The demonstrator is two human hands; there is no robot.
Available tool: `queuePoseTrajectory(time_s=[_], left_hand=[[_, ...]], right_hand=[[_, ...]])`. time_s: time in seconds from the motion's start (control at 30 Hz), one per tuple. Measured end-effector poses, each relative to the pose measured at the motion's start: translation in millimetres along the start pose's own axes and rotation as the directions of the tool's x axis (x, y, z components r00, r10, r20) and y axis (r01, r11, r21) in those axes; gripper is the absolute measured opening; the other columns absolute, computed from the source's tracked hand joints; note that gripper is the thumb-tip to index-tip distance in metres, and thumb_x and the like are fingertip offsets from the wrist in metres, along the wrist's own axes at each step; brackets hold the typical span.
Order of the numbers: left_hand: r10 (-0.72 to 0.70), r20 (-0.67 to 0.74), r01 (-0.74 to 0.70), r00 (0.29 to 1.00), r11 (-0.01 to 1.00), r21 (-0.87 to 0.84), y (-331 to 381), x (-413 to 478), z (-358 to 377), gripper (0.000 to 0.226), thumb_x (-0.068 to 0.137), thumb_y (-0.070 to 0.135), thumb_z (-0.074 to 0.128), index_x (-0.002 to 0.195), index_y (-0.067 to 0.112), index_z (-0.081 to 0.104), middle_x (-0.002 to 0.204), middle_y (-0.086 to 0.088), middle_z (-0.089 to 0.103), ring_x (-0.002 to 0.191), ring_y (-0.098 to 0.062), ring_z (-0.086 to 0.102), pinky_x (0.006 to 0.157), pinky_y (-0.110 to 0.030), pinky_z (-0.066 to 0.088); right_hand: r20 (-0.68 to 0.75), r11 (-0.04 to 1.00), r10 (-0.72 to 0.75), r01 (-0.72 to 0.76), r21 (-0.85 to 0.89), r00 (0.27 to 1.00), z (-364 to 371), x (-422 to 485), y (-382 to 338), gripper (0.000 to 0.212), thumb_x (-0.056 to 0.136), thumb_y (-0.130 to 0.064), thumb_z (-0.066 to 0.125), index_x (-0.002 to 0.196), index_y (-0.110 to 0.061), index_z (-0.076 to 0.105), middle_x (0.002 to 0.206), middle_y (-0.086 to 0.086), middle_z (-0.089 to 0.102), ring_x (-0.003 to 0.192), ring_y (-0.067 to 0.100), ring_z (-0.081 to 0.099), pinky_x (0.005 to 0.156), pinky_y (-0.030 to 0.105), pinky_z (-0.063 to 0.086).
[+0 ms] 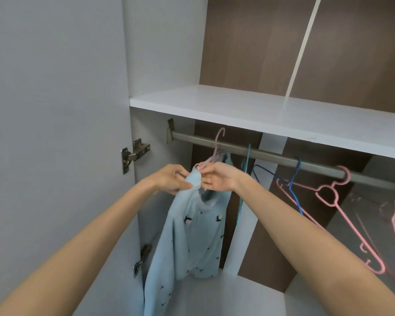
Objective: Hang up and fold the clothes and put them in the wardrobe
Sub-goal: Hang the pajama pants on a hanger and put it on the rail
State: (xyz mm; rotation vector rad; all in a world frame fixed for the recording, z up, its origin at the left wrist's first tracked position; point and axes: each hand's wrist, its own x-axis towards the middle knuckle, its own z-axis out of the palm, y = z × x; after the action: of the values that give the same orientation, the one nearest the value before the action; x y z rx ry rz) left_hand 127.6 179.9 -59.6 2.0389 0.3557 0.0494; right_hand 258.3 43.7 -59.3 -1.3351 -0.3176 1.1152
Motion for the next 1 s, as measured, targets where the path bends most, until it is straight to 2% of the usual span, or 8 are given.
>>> queuePoseTrajectory(time_s=[0.2,0.27,0.4,0.53,0.63,0.7,0.83,1.0], left_hand=[[-0.055,-0.065,0.047,0.996,0.992,-0.116,-3,17,11,0.022,0.082,0.006,0.073,0.094,0.010,0.055,0.082,-0.004,0.062,0.068,-0.009,0.064,0.058,-0.021,0.058],[-0.085,-0.077,0.076,0.993,0.991,-0.113,-4,22,14,0.022,0.082,0.004,0.073,0.090,0.010,0.054,0.081,-0.004,0.061,0.068,-0.010,0.063,0.056,-0.021,0.057],[-0.142,-0.095,0.131,0.985,0.984,-0.119,-12,30,25,0.024,0.082,-0.001,0.071,0.081,0.012,0.051,0.074,-0.003,0.057,0.066,-0.011,0.059,0.073,-0.035,0.056],[-0.153,-0.102,0.142,0.983,0.984,-0.109,-21,34,35,0.023,0.082,0.002,0.071,0.083,0.013,0.051,0.078,-0.003,0.057,0.076,-0.018,0.062,0.082,-0.041,0.056],[-0.151,-0.094,0.145,0.984,0.987,-0.069,-26,32,39,0.019,0.085,0.007,0.070,0.093,0.011,0.053,0.084,-0.005,0.059,0.084,-0.023,0.062,0.082,-0.040,0.057],[-0.142,-0.085,0.141,0.986,0.990,-0.017,-27,28,40,0.021,0.088,0.012,0.068,0.103,0.010,0.054,0.088,-0.009,0.061,0.080,-0.021,0.061,0.079,-0.036,0.055],[-0.139,-0.081,0.141,0.987,0.990,0.020,-26,17,38,0.028,0.090,0.016,0.065,0.115,0.008,0.055,0.091,-0.009,0.062,0.078,-0.016,0.059,0.072,-0.025,0.049],[-0.120,-0.094,0.123,0.988,0.992,0.030,-22,-10,31,0.028,0.092,0.016,0.061,0.118,0.010,0.054,0.099,-0.010,0.063,0.086,-0.017,0.060,0.070,-0.022,0.047]], right_hand=[[0.011,0.993,-0.011,0.012,-0.116,1.000,-10,26,-6,0.015,0.092,-0.003,0.053,0.088,-0.015,0.061,0.083,0.001,0.072,0.080,0.014,0.069,0.074,0.027,0.051],[0.022,0.972,-0.019,0.023,-0.232,1.000,-13,32,-6,0.013,0.093,-0.005,0.054,0.093,-0.016,0.062,0.089,0.002,0.070,0.086,0.015,0.067,0.077,0.027,0.051],[-0.060,0.889,-0.043,0.011,-0.458,0.997,-19,40,0,0.022,0.095,-0.005,0.052,0.111,-0.014,0.064,0.109,0.006,0.069,0.102,0.018,0.064,0.081,0.029,0.051],[-0.105,0.850,-0.079,0.012,-0.526,0.991,-26,43,7,0.026,0.094,-0.009,0.057,0.117,-0.015,0.064,0.112,0.007,0.069,0.105,0.020,0.065,0.081,0.029,0.052],[-0.166,0.775,-0.139,0.003,-0.632,0.976,-24,38,7,0.016,0.093,-0.013,0.061,0.107,-0.017,0.066,0.106,0.005,0.068,0.099,0.020,0.066,0.066,0.023,0.050],[-0.210,0.719,-0.194,-0.007,-0.695,0.958,-22,36,6,0.006,0.092,-0.015,0.061,0.091,-0.019,0.064,0.092,0.003,0.066,0.085,0.017,0.063,0.062,0.022,0.047],[-0.272,0.663,-0.304,-0.002,-0.748,0.913,-20,29,7,0.020,0.093,-0.015,0.059,0.072,-0.016,0.058,0.075,0.001,0.061,0.067,0.014,0.055,0.063,0.024,0.045],[-0.270,0.614,-0.387,0.028,-0.789,0.882,-8,8,13,0.020,0.092,-0.016,0.060,0.073,-0.018,0.054,0.073,0.002,0.058,0.066,0.011,0.055,0.063,0.025,0.047]])
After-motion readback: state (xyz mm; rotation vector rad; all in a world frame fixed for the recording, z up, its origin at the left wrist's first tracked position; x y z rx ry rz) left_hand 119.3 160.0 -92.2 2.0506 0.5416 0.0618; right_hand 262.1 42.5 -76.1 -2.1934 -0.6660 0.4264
